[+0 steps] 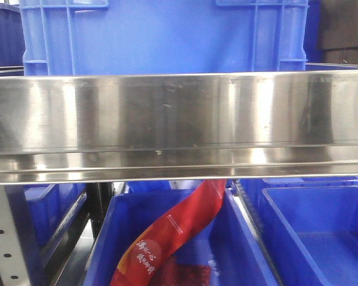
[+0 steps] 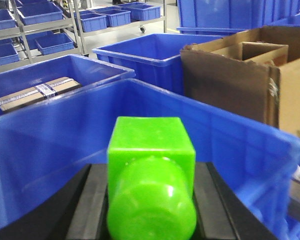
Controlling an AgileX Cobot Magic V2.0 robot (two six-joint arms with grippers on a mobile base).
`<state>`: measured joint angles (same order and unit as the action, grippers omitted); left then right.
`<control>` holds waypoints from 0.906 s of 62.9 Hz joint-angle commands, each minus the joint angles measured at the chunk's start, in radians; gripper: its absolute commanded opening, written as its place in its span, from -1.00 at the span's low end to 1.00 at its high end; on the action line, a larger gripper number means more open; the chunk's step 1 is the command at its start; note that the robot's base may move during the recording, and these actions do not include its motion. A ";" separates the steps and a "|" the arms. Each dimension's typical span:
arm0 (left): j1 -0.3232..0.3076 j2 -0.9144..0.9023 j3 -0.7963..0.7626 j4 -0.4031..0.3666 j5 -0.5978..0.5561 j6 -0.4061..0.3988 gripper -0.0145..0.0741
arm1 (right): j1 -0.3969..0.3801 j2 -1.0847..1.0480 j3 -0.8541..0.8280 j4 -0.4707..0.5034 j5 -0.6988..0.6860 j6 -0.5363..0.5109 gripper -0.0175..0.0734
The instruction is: Grab block from conveyor and place in blue bin
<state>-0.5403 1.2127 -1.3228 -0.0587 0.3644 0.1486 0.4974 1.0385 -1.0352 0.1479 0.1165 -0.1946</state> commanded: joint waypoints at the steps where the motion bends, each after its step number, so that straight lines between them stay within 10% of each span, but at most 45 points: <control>1: -0.006 0.046 -0.043 0.000 -0.037 0.002 -0.92 | 0.006 0.057 -0.012 -0.015 -0.134 -0.011 -0.97; 57: 0.009 0.240 -0.056 -0.139 -0.195 0.002 -0.92 | 0.011 0.387 -0.210 0.101 -0.072 -0.011 -0.94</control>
<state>-0.5364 1.4580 -1.3699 -0.1818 0.1959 0.1486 0.5058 1.4241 -1.2358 0.2392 0.0565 -0.1985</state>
